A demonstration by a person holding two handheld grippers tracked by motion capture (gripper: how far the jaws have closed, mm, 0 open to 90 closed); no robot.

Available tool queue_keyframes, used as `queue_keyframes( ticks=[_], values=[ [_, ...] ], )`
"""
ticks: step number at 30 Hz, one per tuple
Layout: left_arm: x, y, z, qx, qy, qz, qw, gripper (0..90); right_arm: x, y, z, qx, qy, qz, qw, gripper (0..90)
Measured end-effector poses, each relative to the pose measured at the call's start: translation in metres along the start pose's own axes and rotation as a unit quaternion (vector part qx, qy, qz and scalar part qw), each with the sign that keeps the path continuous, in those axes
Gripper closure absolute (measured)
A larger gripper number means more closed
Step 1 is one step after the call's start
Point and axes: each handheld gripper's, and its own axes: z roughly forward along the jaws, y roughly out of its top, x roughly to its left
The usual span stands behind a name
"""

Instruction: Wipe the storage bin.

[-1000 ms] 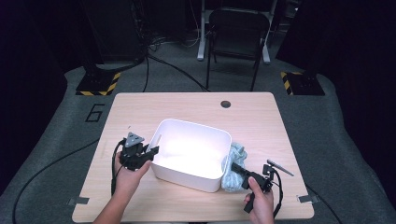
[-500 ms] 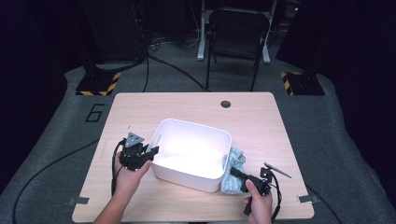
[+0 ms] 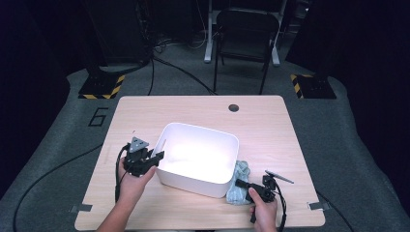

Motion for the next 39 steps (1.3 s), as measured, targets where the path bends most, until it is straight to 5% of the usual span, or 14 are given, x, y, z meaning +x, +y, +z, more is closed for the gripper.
queue_keyframes(
  ticks=[8, 14, 20, 22, 25, 34, 39],
  values=[
    [0.000, 0.000, 0.000, 0.000, 0.001, 0.000, 1.0000, 67.3, -0.001, -0.001, -0.003, -0.010, 0.013, -0.011, 0.9998, 72.6],
    [0.000, 0.000, 0.000, -0.001, 0.001, -0.001, 1.0000, 67.4, 0.013, -0.003, -0.014, -0.030, 0.059, 0.001, 0.9978, 72.6],
    [-0.001, 0.000, 0.000, -0.001, 0.003, 0.000, 1.0000, 67.4, 0.035, 0.002, -0.032, -0.037, 0.111, -0.010, 0.9930, 72.5],
    [-0.001, 0.000, 0.000, 0.000, 0.003, 0.004, 1.0000, 67.3, 0.043, 0.007, -0.039, -0.055, 0.120, -0.045, 0.9902, 72.5],
    [-0.001, 0.000, 0.000, 0.000, 0.003, 0.004, 1.0000, 67.3, 0.052, 0.009, -0.047, -0.066, 0.144, -0.046, 0.9864, 72.4],
    [-0.001, 0.000, 0.000, -0.001, 0.004, 0.003, 1.0000, 67.6, 0.057, 0.009, -0.051, -0.070, 0.159, -0.047, 0.9837, 72.3],
    [-0.002, -0.001, 0.000, -0.004, 0.009, 0.004, 0.9999, 68.2, 0.048, -0.001, -0.036, -0.049, 0.140, -0.034, 0.9884, 72.5]
  ],
)
